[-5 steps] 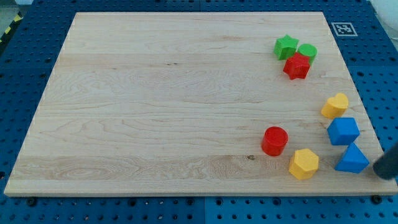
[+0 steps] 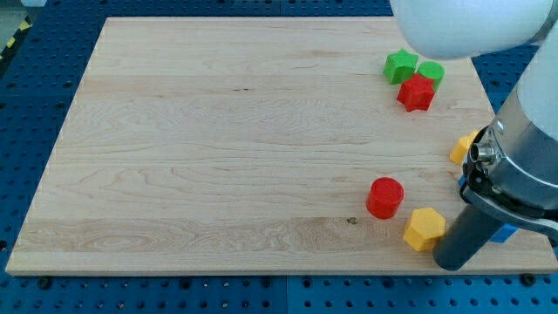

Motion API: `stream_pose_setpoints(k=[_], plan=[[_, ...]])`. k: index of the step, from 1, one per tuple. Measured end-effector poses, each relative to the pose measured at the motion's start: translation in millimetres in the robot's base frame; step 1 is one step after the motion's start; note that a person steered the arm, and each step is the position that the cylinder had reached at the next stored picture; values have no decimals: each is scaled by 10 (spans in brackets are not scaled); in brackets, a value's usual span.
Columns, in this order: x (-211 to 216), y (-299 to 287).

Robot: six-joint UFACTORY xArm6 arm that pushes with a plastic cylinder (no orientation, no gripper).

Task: Move the hexagon to the center right

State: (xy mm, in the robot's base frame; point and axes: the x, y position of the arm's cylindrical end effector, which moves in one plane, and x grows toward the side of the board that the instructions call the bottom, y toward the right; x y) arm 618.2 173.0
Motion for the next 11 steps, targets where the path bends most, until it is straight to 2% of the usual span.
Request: stream_pose_setpoints(k=[3, 4, 9, 11], plan=[[-5, -206], [-123, -206], [-1420, -152], [-1774, -68]])
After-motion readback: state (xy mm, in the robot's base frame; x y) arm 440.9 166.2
